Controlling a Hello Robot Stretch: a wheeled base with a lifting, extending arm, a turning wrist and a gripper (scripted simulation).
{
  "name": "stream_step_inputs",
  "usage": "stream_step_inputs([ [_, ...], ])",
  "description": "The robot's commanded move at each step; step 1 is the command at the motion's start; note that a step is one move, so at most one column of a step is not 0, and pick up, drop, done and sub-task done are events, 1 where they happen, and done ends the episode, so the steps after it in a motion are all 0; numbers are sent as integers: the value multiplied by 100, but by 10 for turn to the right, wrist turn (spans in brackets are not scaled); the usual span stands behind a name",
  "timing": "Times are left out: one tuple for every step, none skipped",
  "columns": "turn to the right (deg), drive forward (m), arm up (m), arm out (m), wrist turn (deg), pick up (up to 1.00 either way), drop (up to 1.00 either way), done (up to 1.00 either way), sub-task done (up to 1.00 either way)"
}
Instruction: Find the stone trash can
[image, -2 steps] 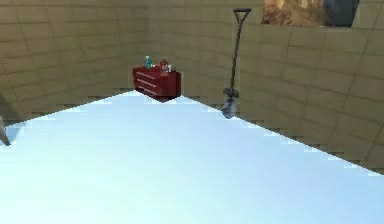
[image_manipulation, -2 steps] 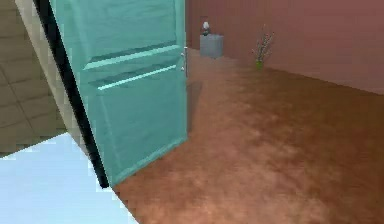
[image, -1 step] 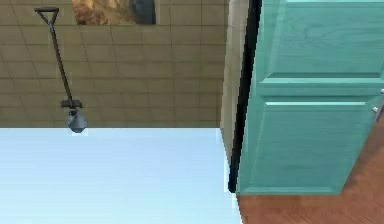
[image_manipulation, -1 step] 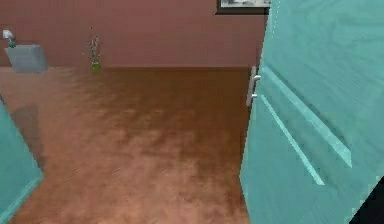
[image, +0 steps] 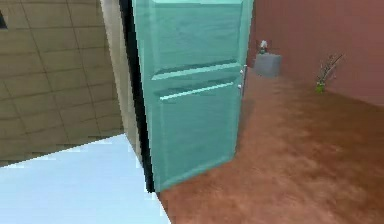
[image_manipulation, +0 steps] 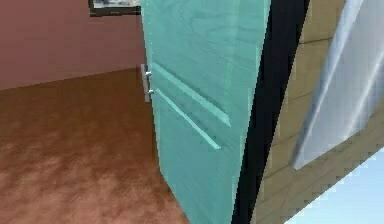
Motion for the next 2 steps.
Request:
stream_step_inputs([
  [0,15,0,0,0,0,0,0,0],
  [450,0,0,0,0,0,0,0,0],
])
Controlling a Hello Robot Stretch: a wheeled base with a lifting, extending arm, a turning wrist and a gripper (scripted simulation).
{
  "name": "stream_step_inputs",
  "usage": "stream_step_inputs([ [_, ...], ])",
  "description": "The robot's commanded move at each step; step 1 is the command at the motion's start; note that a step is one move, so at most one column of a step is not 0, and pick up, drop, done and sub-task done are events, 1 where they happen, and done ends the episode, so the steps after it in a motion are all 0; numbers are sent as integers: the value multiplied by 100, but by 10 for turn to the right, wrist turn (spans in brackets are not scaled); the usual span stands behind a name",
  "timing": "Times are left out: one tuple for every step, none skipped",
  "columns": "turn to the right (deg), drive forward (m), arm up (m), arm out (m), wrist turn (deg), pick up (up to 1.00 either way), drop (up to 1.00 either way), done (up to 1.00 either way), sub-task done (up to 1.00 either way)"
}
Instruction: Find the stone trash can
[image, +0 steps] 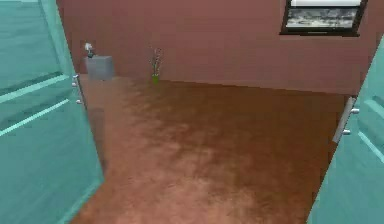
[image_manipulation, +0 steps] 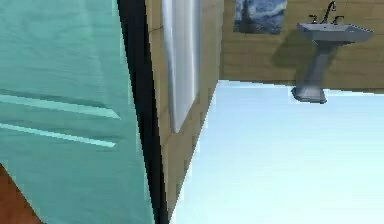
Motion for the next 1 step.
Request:
stream_step_inputs([
  [0,100,0,0,0,0,0,0,0],
])
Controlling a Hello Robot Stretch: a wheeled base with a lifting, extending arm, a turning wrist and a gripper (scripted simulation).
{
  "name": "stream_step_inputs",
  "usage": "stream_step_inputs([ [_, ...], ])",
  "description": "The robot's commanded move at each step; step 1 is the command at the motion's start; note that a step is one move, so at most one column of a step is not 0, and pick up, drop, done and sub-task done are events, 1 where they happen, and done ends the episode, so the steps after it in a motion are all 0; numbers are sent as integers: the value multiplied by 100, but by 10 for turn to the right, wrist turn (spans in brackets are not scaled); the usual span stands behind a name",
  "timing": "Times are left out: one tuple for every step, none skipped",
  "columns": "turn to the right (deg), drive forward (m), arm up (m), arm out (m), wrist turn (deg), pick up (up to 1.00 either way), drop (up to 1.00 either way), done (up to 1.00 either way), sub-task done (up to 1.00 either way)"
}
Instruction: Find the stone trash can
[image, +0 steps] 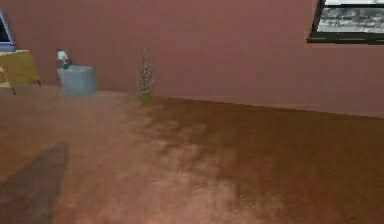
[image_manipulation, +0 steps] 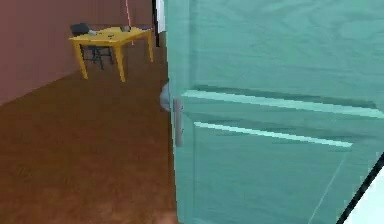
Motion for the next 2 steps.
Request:
stream_step_inputs([
  [0,65,0,0,0,0,0,0,0],
  [-450,0,0,0,0,0,0,0,0],
])
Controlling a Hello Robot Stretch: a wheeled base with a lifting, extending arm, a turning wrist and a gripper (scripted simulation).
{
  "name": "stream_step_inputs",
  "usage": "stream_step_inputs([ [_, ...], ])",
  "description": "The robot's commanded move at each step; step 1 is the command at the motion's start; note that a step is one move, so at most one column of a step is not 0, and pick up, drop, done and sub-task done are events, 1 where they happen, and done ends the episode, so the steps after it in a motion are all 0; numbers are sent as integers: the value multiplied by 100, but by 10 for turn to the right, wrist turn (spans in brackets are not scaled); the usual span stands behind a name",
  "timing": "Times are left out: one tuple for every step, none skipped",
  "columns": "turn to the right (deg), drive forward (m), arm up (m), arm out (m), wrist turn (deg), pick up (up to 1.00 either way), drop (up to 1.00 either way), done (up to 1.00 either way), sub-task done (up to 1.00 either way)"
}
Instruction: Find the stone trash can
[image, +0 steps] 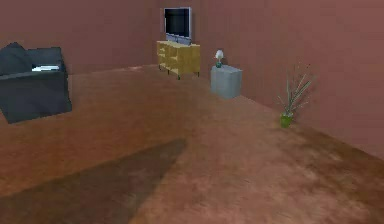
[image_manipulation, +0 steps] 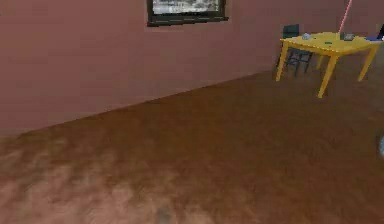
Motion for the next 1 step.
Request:
stream_step_inputs([
  [-180,0,0,0,0,0,0,0,0],
])
